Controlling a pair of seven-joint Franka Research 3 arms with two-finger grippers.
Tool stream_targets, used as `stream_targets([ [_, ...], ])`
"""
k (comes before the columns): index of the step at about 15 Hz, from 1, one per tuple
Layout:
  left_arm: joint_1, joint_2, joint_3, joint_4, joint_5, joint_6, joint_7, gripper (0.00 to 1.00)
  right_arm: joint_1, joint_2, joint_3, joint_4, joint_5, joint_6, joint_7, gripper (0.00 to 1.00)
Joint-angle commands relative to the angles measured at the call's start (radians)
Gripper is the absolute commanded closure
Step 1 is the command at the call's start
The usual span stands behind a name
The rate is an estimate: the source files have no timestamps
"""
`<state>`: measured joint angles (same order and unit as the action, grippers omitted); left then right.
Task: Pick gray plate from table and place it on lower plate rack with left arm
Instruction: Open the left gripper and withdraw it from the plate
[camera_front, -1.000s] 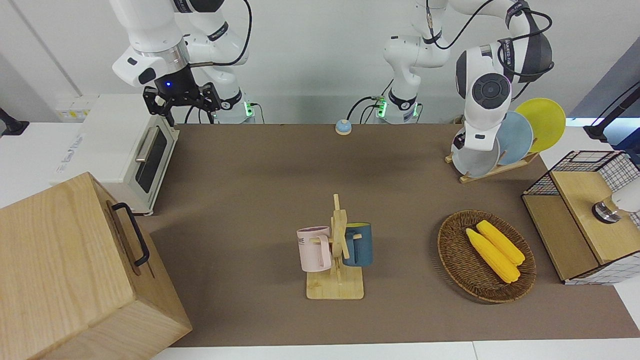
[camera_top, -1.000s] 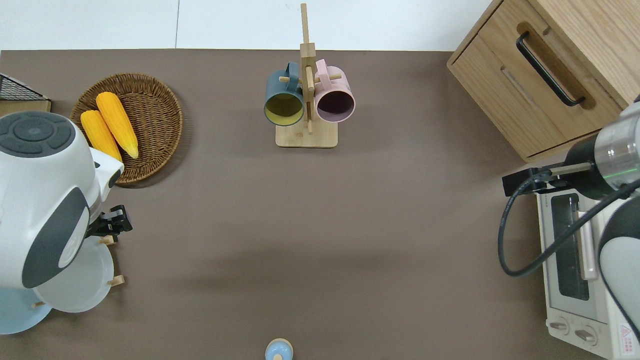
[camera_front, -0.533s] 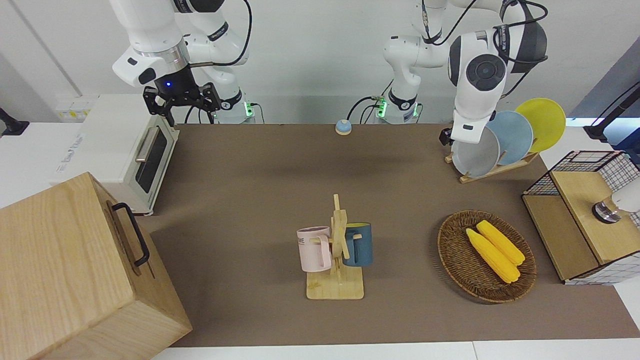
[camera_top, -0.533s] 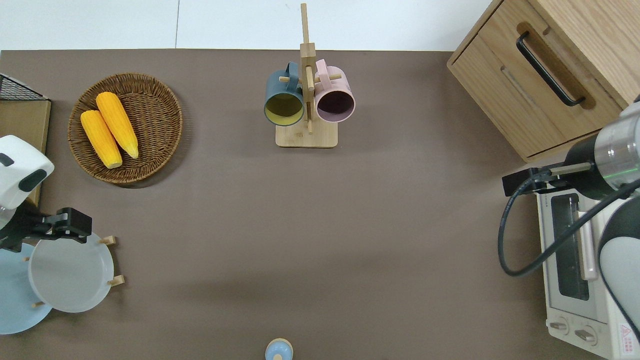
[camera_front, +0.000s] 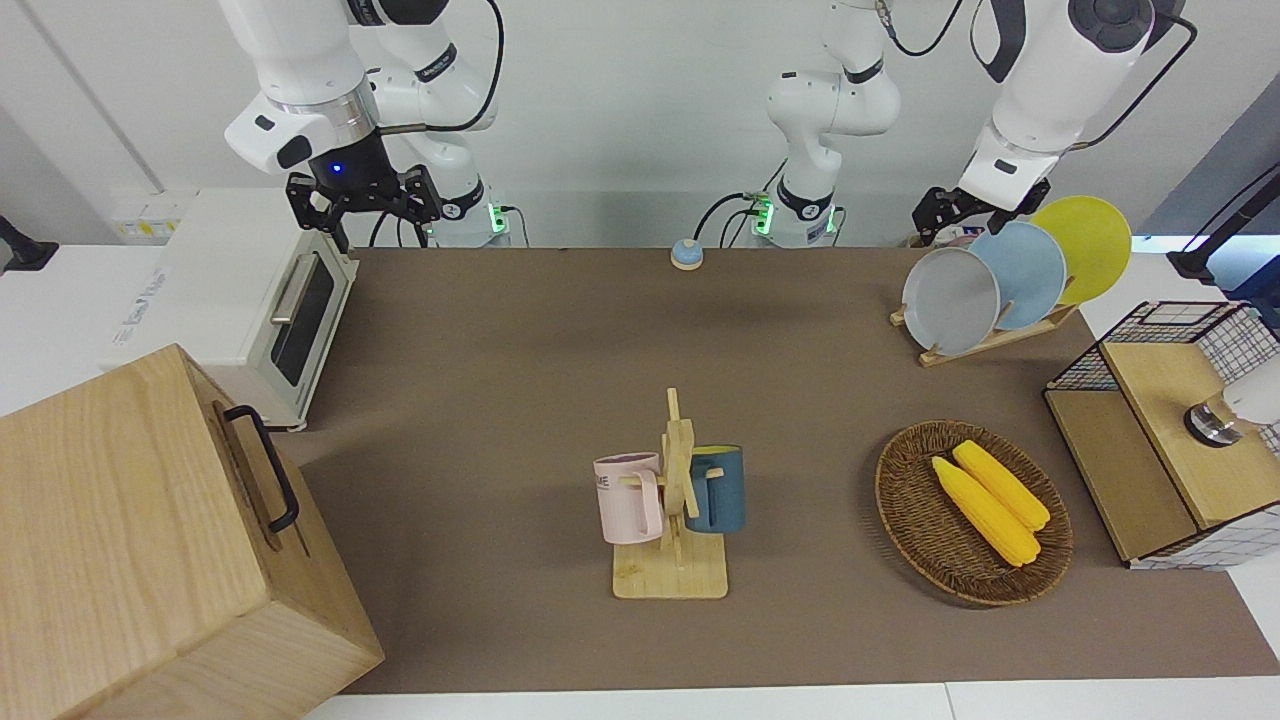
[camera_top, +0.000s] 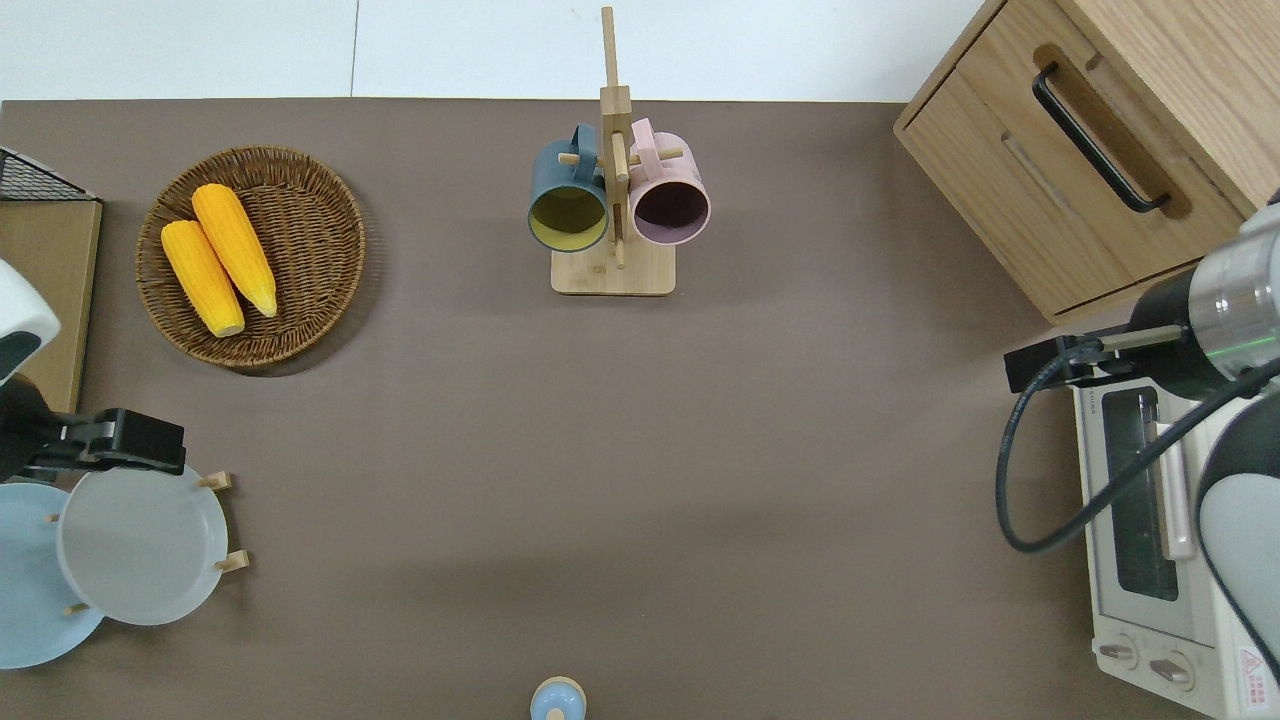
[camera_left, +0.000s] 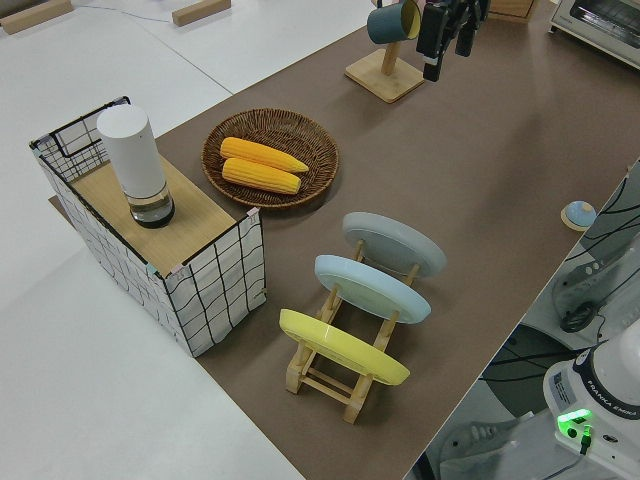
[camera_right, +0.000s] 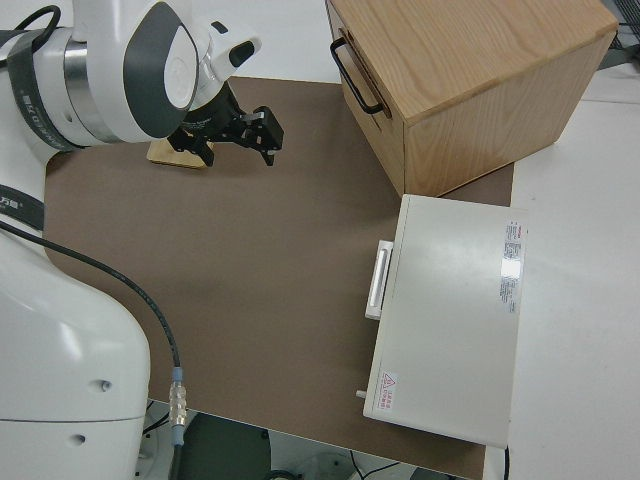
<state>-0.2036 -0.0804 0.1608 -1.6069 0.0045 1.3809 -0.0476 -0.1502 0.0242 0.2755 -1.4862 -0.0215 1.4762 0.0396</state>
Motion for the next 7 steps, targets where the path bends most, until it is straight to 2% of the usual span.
stream_targets([
  [1, 0.003, 0.017, 0.028, 0.056, -0.093, -0.026, 0.005, 0.01, -0.019, -0.003, 0.017, 0.009, -0.002, -0.014, 0.013, 0.017],
  [2, 0.003, 0.017, 0.040, 0.055, -0.093, -0.019, 0.003, 0.00, -0.019, -0.001, 0.017, 0.009, -0.002, -0.013, 0.013, 0.017],
  [4, 0.001, 0.019, 0.028, 0.055, -0.066, -0.007, 0.003, 0.00, -0.019, -0.003, 0.017, 0.009, -0.002, -0.014, 0.013, 0.017],
  [7, 0.001, 0.019, 0.039, 0.055, -0.005, 0.006, 0.003, 0.00, -0.019, -0.003, 0.017, 0.009, -0.002, -0.014, 0.013, 0.017],
])
